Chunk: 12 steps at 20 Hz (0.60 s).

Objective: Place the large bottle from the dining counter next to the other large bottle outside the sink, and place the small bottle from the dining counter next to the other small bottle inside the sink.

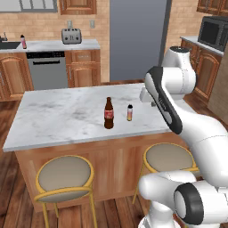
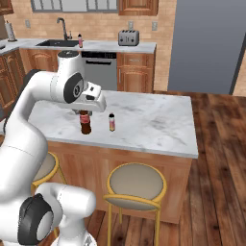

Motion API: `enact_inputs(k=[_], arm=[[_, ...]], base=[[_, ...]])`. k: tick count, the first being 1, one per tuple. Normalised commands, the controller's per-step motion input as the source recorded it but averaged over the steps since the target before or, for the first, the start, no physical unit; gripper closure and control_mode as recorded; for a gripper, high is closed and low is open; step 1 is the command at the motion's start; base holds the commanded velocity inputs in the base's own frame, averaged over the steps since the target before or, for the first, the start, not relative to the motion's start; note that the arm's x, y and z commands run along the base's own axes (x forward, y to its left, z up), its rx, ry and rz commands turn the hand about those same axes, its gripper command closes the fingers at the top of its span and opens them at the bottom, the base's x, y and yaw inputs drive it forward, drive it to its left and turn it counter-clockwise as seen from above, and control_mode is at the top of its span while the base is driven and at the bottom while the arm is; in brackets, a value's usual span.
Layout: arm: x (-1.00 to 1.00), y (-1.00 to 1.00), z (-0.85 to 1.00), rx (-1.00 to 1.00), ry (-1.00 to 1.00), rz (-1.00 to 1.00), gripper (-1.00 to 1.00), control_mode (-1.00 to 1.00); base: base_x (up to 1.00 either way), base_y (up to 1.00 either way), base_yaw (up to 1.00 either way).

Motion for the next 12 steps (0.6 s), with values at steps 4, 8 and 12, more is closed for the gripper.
enact_inputs(k=[4, 8, 12], arm=[[-0.06, 0.03, 0.00, 0.00, 0.00, 0.00, -1.00, -1.00], [-0.09, 0.11, 0.00, 0.00, -0.01, 0.00, -1.00, -1.00], [-0.11, 0.15, -0.04, 0.00, -0.05, 0.00, -1.00, -1.00]], base=[[0.00, 0.00, 0.00], [0.00, 0.00, 0.00], [0.00, 0.00, 0.00]])
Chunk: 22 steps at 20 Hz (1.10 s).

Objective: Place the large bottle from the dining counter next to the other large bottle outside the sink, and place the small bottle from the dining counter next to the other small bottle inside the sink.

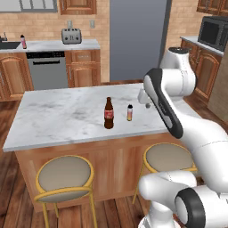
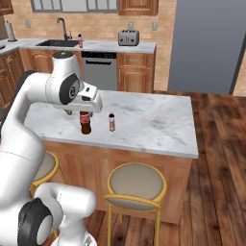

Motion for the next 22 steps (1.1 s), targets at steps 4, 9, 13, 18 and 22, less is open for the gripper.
enact_inputs(k=[4, 9, 13, 18, 22], arm=[[-0.05, 0.20, -0.05, 0.00, -0.07, 0.00, -1.00, -1.00], [0.00, 0.19, -0.11, 0.00, -0.07, 0.00, -1.00, -1.00], [0.00, 0.21, -0.10, 0.00, -0.06, 0.01, -1.00, -1.00], [0.00, 0.24, -0.08, 0.00, -0.06, 0.03, -1.00, -1.00], [0.02, 0.24, -0.14, 0.00, -0.05, 0.03, -1.00, -1.00]], base=[[0.00, 0.00, 0.00], [0.00, 0.00, 0.00], [0.00, 0.00, 0.00], [0.00, 0.00, 0.00], [0.00, 0.00, 0.00]])
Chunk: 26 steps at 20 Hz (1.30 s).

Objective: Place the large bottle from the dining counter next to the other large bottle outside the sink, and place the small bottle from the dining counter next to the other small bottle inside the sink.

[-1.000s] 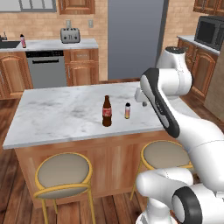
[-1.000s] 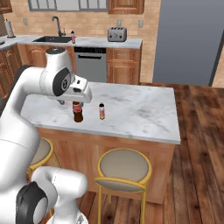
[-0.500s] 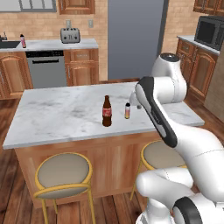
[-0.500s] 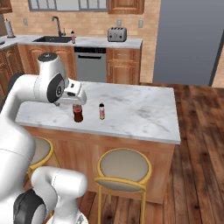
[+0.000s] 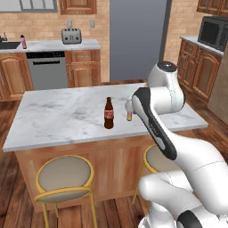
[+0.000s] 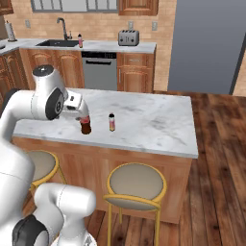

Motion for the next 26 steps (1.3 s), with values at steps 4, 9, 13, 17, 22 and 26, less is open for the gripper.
enact_inputs(k=[4, 9, 13, 17, 22, 26], arm=[[0.11, 0.22, -0.15, 0.00, -0.02, 0.02, -1.00, -1.00], [0.27, 0.20, -0.15, 0.00, -0.01, 0.00, -1.00, -1.00], [0.40, 0.17, -0.15, 0.00, -0.02, 0.00, -1.00, -1.00], [0.45, 0.10, -0.13, 0.00, 0.00, 0.00, -1.00, -1.00], [0.49, 0.04, -0.14, 0.00, 0.00, 0.00, -1.00, -1.00], [0.46, 0.03, -0.17, 0.00, 0.00, 0.00, -1.00, -1.00]], base=[[0.00, 0.00, 0.00], [0.00, 0.00, 0.00], [0.00, 0.00, 0.00], [0.00, 0.00, 0.00], [0.00, 0.00, 0.00], [0.00, 0.00, 0.00]])
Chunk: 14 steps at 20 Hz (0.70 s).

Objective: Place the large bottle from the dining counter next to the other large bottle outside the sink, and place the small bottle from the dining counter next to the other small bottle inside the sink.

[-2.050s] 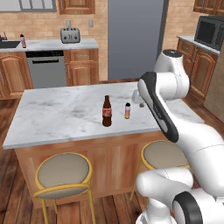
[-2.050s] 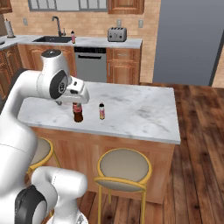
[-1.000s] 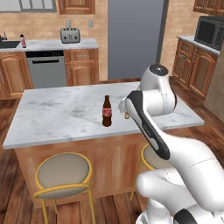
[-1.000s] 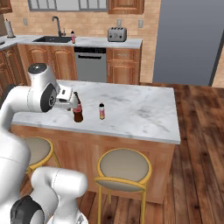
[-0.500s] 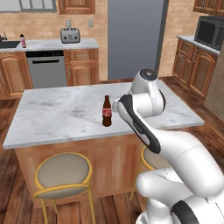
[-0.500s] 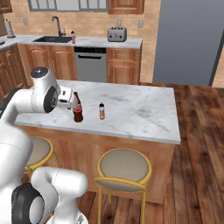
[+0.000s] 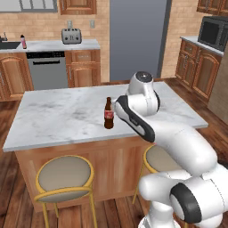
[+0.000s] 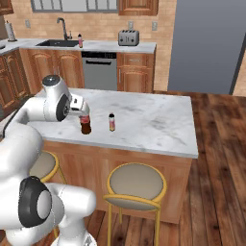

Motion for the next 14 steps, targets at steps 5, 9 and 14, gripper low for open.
enact_inputs(k=[5, 9, 14], arm=[[0.42, 0.07, -0.20, 0.00, 0.00, 0.00, -1.00, -1.00], [0.39, 0.13, -0.23, 0.00, 0.00, 0.00, -1.00, -1.00], [0.38, 0.12, -0.23, 0.00, 0.00, 0.00, -1.00, -1.00]], base=[[0.00, 0.00, 0.00], [0.00, 0.00, 0.00], [0.00, 0.00, 0.00]])
